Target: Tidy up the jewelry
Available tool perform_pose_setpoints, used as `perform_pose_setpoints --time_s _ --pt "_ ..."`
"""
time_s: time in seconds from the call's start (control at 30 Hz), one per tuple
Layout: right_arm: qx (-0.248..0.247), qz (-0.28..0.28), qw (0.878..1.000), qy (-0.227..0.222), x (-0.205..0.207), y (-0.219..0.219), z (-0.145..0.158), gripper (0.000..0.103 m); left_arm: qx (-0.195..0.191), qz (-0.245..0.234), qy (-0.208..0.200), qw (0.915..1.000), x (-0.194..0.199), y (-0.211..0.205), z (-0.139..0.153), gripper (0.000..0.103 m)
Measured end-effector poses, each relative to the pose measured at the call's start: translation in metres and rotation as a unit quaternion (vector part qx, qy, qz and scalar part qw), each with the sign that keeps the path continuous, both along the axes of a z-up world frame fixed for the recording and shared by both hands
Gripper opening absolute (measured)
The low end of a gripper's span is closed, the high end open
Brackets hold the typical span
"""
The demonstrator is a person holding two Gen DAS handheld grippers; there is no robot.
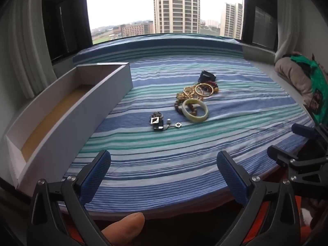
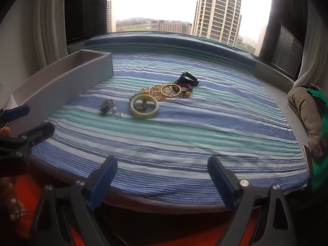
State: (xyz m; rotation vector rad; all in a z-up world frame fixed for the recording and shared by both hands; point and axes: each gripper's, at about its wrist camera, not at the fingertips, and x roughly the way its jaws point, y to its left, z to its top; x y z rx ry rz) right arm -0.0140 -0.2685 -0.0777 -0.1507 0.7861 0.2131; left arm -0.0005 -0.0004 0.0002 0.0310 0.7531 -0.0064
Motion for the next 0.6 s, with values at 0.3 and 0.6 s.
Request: perform_pose_setpoints --time_s 0.3,0.6 --pt "0.003 -0.002 1.0 0.003 -0.0034 0.0001 -0.004 0.091 -0.007 -0.002 0.021 0.9998 -0.0001 -0.0047 -0.007 0.103" --pt "0.008 -0.003 1.0 0.007 -0.0012 0.0001 0.0003 0.091 -0.01 -0.011 0.028 0.9995 0.0001 -0.0052 -0.008 0.103"
